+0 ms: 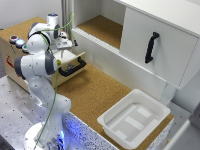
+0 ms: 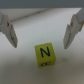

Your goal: Put the yellow block on top of the drawer

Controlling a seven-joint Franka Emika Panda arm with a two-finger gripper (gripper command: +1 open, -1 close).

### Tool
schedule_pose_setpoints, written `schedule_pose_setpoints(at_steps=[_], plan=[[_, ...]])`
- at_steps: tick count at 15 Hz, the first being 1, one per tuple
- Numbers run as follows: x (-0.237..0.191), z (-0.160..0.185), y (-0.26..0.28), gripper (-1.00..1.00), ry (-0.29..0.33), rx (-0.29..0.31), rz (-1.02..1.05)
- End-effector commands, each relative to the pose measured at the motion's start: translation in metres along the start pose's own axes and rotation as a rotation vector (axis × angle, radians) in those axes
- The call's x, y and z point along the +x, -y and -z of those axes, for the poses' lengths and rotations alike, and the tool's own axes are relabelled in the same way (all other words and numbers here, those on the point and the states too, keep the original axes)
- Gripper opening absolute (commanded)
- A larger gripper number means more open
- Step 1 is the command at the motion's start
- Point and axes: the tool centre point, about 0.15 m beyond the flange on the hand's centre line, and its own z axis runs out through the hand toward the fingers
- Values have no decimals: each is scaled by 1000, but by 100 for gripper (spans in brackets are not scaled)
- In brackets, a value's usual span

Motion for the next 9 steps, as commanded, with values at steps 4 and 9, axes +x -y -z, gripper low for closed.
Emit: schedule_pose_setpoints(at_steps=[4, 9], plan=[[-15, -26, -2, 100, -132, -81, 189], [0, -43, 5, 100, -142, -81, 209]])
